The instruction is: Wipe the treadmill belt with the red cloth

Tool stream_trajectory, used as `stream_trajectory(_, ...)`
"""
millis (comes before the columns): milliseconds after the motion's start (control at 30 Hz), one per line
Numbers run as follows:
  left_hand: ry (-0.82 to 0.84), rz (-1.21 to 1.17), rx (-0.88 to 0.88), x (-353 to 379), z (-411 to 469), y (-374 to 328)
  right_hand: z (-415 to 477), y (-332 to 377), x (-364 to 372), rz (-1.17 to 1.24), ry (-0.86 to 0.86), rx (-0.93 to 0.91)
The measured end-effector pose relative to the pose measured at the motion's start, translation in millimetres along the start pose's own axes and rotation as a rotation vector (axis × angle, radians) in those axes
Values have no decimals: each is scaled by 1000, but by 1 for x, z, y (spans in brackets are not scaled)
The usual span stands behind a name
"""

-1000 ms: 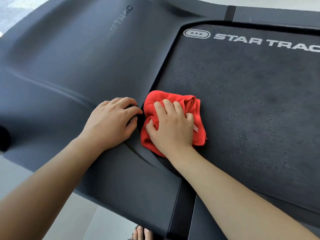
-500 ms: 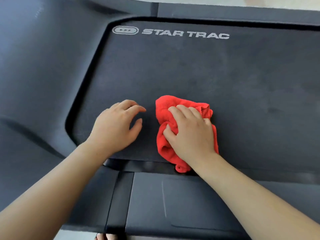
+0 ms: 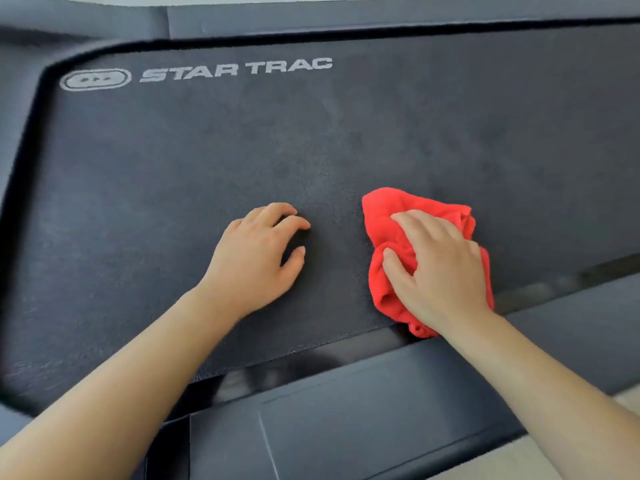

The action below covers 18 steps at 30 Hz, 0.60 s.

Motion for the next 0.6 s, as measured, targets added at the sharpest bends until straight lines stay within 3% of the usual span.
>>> stream_trajectory(333, -87, -96, -31, 15, -1, -2, 26, 10, 20, -56, 36, 209)
stream_trajectory(600, -101, -91, -21, 14, 0, -4, -7, 0, 4, -42, 38, 109)
Point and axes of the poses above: each hand's wrist, its own z-axis towards the middle knuckle, its own x-axis out of the palm, y = z × x, the point moved 5 cm from there along z, towards the middle knuckle, and after that the axes turned 1 degree about y, right-handed, at the moved point
